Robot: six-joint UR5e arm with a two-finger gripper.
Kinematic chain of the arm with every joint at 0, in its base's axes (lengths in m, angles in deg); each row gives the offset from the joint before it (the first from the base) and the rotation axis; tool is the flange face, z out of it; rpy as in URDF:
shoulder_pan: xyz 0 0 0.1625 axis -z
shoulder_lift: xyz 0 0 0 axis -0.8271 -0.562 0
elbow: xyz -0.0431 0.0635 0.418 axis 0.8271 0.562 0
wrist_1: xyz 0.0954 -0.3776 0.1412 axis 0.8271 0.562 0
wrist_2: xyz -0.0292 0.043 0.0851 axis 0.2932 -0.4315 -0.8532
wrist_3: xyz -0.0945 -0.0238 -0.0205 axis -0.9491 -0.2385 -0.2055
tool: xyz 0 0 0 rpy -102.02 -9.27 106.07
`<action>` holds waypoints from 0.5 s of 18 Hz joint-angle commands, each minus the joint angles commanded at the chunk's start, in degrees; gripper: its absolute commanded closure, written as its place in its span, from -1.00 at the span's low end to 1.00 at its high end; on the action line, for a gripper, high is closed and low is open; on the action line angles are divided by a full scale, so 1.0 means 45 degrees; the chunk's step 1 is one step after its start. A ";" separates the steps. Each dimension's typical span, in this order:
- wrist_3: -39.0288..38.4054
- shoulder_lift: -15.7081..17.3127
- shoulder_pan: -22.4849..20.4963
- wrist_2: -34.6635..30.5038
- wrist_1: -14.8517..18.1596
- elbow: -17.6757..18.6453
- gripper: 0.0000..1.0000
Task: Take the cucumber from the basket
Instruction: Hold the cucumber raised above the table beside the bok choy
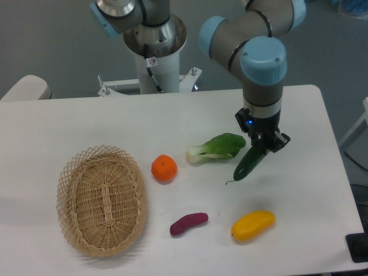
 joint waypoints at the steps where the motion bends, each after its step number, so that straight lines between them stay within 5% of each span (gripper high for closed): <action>1: 0.0000 0.0000 -0.0019 0.0019 0.0000 0.0019 0.20; 9: -0.0097 0.0000 0.0097 0.0039 0.0000 0.0039 0.20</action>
